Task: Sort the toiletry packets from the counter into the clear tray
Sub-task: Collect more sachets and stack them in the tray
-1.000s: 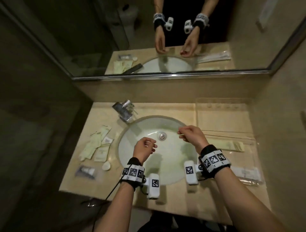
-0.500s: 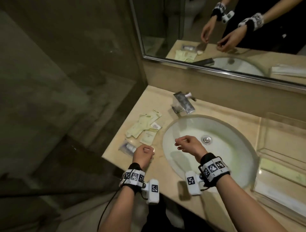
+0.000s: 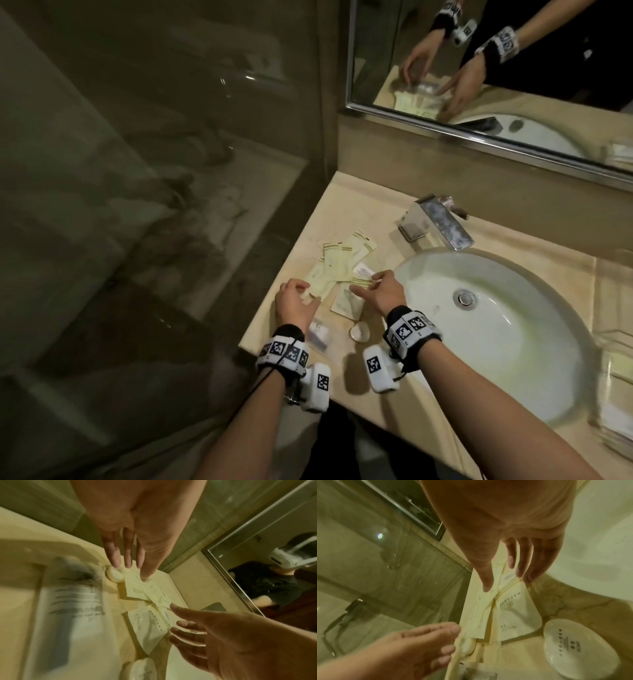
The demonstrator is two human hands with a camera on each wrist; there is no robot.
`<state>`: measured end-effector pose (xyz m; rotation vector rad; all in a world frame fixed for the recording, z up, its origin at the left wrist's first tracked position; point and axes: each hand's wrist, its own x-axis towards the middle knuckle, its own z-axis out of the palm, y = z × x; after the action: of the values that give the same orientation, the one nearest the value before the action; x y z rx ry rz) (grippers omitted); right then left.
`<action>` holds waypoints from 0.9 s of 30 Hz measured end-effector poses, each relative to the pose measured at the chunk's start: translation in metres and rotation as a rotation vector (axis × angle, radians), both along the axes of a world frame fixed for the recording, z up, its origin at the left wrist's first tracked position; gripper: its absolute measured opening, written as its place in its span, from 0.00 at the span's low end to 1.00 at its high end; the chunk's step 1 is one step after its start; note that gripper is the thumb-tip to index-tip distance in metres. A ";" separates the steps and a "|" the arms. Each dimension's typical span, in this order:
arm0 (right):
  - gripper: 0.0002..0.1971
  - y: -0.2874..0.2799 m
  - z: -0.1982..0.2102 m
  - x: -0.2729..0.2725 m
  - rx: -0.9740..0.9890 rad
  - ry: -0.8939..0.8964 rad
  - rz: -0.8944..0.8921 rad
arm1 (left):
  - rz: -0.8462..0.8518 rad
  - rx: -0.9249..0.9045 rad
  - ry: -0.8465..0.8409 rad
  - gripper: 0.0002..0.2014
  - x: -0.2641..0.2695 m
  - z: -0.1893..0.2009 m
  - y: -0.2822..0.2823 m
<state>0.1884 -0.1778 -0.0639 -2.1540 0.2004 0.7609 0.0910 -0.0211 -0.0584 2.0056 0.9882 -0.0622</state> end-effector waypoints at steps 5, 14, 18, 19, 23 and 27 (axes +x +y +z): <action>0.42 0.017 -0.007 0.001 -0.194 -0.028 0.044 | -0.112 0.140 0.056 0.24 0.033 -0.007 0.010; 0.38 0.018 -0.019 -0.001 -0.215 -0.066 0.030 | -0.142 0.161 0.175 0.29 0.051 -0.020 0.016; 0.29 0.014 -0.020 0.005 -0.158 -0.044 -0.004 | -0.127 0.117 0.152 0.18 0.054 -0.016 0.020; 0.25 0.012 -0.021 0.007 -0.158 -0.032 0.002 | -0.123 0.103 0.151 0.15 0.054 -0.014 0.022; 0.16 0.001 -0.021 0.015 -0.112 0.056 -0.001 | -0.087 0.041 0.166 0.14 0.051 -0.001 0.029; 0.14 -0.016 -0.022 0.018 -0.037 0.097 -0.057 | -0.001 -0.033 0.152 0.12 0.042 0.016 0.037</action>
<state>0.2067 -0.1942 -0.0858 -2.1380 0.3277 0.8349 0.1327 0.0157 -0.0421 1.9937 1.0742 -0.2333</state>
